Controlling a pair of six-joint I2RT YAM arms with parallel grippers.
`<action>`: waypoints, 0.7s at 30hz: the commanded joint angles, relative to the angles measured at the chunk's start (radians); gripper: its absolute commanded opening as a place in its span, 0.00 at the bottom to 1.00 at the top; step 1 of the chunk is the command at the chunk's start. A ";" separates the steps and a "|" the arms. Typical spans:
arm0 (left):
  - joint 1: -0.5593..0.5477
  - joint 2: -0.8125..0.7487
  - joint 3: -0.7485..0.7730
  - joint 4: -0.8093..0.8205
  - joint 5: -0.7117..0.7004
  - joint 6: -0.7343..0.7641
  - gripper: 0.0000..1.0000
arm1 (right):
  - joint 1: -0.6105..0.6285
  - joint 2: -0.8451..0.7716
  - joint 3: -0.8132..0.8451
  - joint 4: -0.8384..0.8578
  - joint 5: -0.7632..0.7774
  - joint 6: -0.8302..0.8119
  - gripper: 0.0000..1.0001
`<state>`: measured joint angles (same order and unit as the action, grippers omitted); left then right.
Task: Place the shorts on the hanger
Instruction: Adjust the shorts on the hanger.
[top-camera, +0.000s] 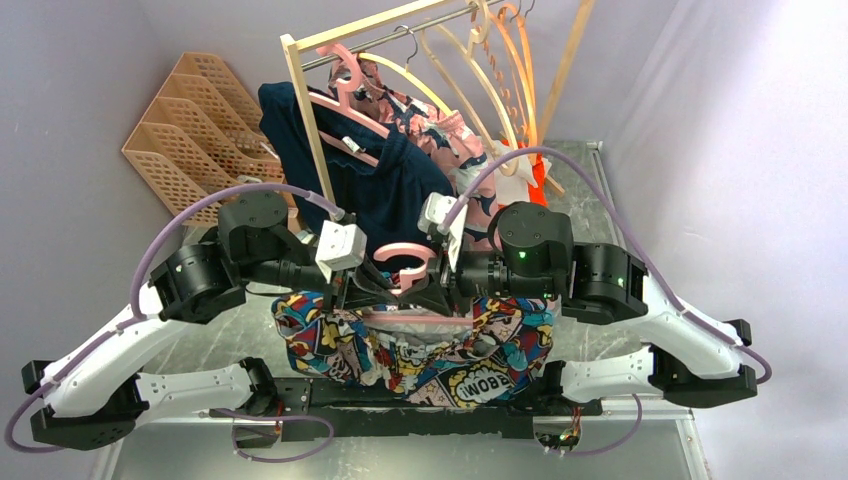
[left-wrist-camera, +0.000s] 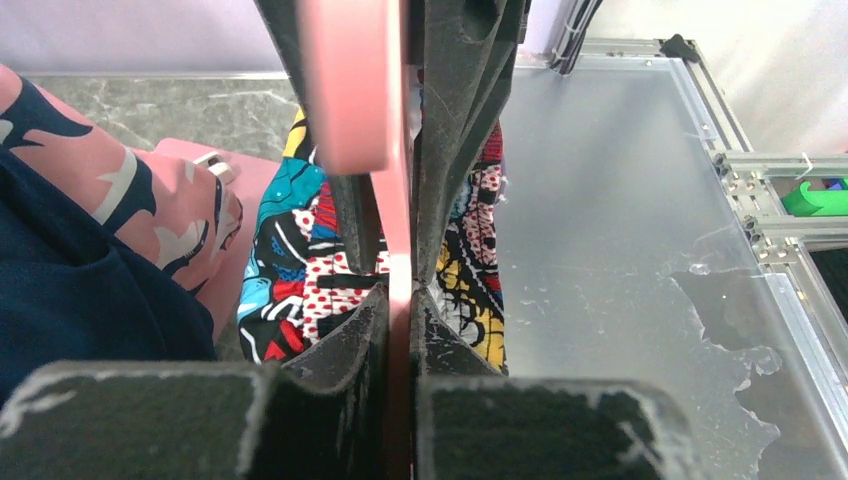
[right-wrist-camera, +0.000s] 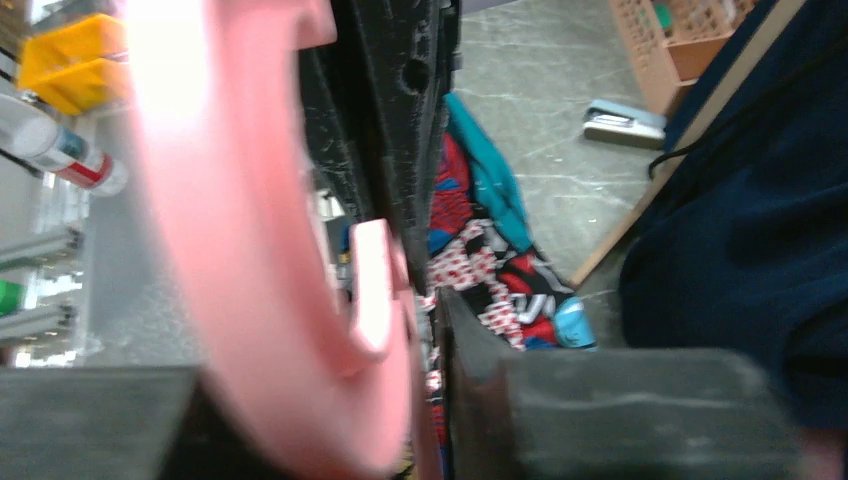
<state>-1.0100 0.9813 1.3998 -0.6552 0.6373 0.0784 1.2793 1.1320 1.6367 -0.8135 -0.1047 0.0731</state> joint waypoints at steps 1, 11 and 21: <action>0.002 -0.011 0.041 0.060 0.036 -0.013 0.07 | 0.003 -0.020 -0.031 0.024 0.009 -0.011 0.14; 0.001 -0.069 0.019 0.074 -0.064 -0.039 0.90 | 0.003 -0.041 -0.007 0.037 0.010 0.008 0.00; 0.002 -0.124 0.504 0.077 -0.091 -0.066 0.98 | 0.003 0.068 0.444 0.082 -0.365 0.072 0.00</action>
<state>-1.0077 0.9142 1.7447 -0.6392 0.5678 0.0261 1.2819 1.2076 1.8988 -0.8711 -0.2657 0.1005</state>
